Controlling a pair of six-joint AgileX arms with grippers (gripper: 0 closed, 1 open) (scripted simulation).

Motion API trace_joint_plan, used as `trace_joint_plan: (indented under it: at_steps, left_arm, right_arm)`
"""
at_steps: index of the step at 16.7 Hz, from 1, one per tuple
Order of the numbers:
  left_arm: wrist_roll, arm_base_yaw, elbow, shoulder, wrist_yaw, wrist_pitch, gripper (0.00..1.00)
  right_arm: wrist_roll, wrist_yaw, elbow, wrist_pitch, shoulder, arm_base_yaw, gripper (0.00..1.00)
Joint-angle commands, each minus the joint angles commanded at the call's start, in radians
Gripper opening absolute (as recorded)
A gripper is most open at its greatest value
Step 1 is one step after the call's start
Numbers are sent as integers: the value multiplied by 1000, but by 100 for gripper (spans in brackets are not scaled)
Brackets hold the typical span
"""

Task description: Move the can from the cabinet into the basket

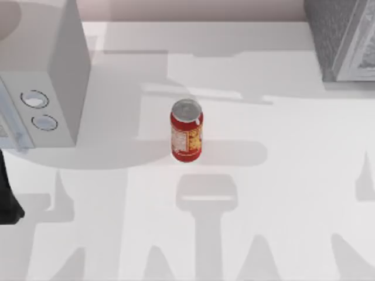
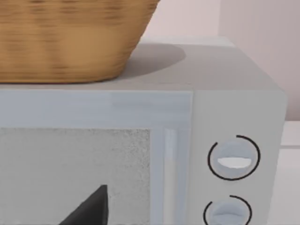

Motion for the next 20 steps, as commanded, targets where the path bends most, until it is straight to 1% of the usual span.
trace_joint_plan:
  at_steps: [8,12,14,16,20]
  left_arm:
    - [0,0,0,0,0,0,100]
    - [0,0,0,0,0,0,100]
    - [0,0,0,0,0,0,100]
    - [0,0,0,0,0,0,100]
    - [0,0,0,0,0,0,100]
  right_arm:
    - [13,-448,159,536,726,-456,100]
    - [18,-624,223,750,995,-635,100]
    - [20,-686,245,823,1091,-698,100]
    - [21,-725,259,871,1147,-738,100]
    - [22,-738,264,885,1164,-750,100]
